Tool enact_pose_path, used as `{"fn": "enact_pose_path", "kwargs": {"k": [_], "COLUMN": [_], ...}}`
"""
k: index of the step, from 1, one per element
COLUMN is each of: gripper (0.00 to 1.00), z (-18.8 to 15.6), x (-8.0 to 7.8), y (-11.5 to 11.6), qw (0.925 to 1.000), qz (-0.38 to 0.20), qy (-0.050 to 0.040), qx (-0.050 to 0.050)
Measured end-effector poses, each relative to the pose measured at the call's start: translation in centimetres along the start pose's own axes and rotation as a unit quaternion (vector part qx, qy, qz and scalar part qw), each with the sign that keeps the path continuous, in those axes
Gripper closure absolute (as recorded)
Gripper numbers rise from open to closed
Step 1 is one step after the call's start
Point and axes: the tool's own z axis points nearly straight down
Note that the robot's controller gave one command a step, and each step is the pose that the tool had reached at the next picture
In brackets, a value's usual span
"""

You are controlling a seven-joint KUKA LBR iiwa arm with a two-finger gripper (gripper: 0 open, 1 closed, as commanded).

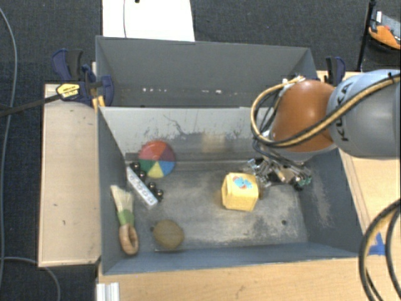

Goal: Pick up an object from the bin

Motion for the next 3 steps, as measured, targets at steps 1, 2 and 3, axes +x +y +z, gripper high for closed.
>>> {"fn": "enact_pose_path", "kwargs": {"k": [1, 2, 3], "gripper": [1.0, 1.0, 1.0], "z": [0.03, 0.01, -0.01], "x": [-1.16, -1.92, -1.96], "y": [0.46, 1.13, 1.27], "qw": [0.9997, 0.9995, 0.9994], "qz": [-0.023, -0.031, -0.035], "qy": [-0.0016, -0.0031, -0.0039], "qx": [0.002, 0.002, 0.003]}}
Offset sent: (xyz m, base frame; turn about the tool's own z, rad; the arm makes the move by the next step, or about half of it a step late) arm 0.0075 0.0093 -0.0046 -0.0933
